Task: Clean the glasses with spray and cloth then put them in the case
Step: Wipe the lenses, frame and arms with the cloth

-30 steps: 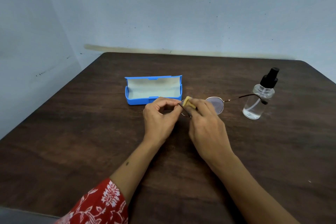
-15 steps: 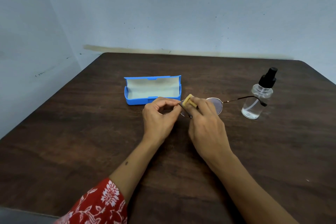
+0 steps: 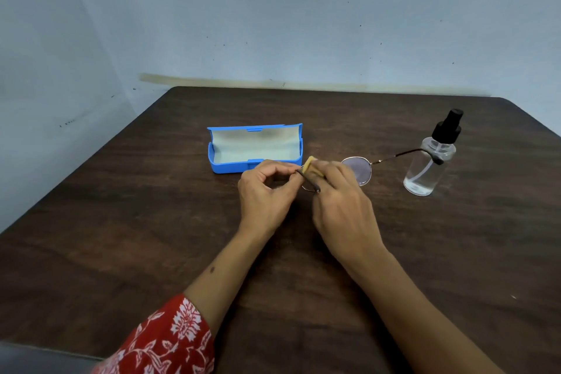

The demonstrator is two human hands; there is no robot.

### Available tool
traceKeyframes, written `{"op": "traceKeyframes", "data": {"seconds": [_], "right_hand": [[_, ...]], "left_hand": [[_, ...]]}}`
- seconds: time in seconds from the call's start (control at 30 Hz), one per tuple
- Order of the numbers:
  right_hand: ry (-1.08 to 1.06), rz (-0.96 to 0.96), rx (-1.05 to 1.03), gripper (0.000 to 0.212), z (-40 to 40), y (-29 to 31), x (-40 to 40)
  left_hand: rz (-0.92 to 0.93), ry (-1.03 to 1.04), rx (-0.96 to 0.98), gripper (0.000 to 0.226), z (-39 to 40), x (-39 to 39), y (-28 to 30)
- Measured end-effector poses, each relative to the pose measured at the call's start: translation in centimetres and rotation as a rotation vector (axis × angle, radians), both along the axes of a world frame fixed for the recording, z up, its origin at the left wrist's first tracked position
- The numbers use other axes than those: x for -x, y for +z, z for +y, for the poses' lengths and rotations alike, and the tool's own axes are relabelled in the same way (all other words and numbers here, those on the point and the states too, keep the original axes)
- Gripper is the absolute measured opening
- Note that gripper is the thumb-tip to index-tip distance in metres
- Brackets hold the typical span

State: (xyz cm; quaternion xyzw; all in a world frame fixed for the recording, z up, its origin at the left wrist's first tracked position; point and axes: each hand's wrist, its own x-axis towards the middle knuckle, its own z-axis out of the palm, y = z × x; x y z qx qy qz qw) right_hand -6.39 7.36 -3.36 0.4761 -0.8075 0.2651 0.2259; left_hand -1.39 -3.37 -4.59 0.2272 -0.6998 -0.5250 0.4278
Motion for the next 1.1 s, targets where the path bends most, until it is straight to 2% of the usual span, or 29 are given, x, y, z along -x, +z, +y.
{"op": "traceKeyframes", "data": {"seconds": [0.1, 0.27, 0.4, 0.6, 0.73, 0.9, 1.1], "right_hand": [[-0.044, -0.030, 0.016, 0.029, 0.3, 0.0, 0.4], [0.017, 0.017, 0.005, 0.039, 0.0, -0.2, -0.4], [-0.045, -0.031, 0.010, 0.028, 0.3, 0.0, 0.6], [0.034, 0.022, 0.009, 0.030, 0.2, -0.2, -0.1], [-0.052, -0.020, 0.006, 0.029, 0.4, 0.1, 0.5], [0.018, 0.007, -0.027, 0.025, 0.3, -0.3, -0.2], [-0.060, -0.032, 0.010, 0.024, 0.5, 0.1, 0.5]], "left_hand": [[-0.008, -0.004, 0.009, 0.021, 0.0, 0.0, -0.1], [0.000, -0.008, 0.002, 0.011, 0.0, 0.0, 0.0], [0.001, -0.015, 0.016, 0.015, 0.0, 0.0, -0.1], [-0.007, -0.025, 0.027, 0.015, 0.0, 0.0, 0.0], [-0.008, -0.008, 0.009, 0.022, 0.0, 0.0, 0.0], [-0.014, -0.005, 0.007, 0.011, 0.1, -0.1, 0.1], [-0.026, -0.001, 0.006, 0.015, 0.2, -0.1, 0.1]]}}
